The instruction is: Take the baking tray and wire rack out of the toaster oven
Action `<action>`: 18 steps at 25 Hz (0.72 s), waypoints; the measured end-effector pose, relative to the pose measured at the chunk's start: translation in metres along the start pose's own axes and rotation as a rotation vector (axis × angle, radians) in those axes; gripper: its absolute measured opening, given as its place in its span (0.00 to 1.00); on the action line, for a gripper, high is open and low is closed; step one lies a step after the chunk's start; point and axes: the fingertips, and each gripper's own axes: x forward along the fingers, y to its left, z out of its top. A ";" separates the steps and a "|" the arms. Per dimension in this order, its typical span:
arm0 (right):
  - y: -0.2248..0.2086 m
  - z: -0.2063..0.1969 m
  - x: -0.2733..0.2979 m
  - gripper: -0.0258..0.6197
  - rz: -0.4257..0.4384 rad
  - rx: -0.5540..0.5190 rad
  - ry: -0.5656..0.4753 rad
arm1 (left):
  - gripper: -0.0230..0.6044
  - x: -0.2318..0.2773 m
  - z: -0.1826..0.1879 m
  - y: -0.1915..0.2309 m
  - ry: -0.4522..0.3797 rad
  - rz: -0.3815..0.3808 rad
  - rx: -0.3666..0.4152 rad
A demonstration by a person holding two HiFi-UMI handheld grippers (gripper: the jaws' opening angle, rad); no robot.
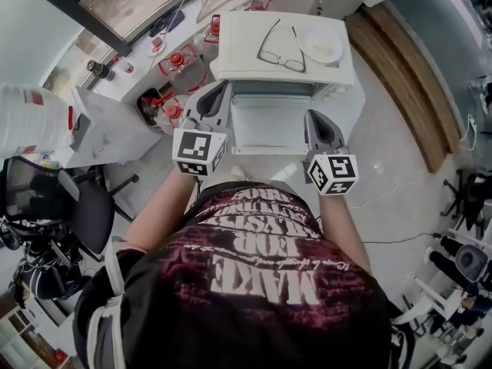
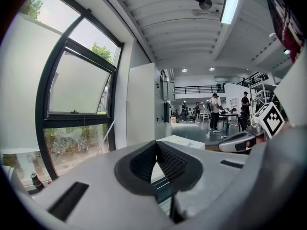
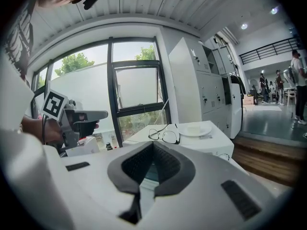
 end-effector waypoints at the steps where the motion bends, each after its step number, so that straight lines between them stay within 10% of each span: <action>1: 0.000 -0.001 0.004 0.04 -0.006 0.000 0.004 | 0.05 0.002 -0.001 0.004 0.002 -0.004 0.000; 18: -0.012 -0.052 0.046 0.04 0.038 0.030 0.104 | 0.05 0.063 -0.047 0.010 0.033 -0.036 0.022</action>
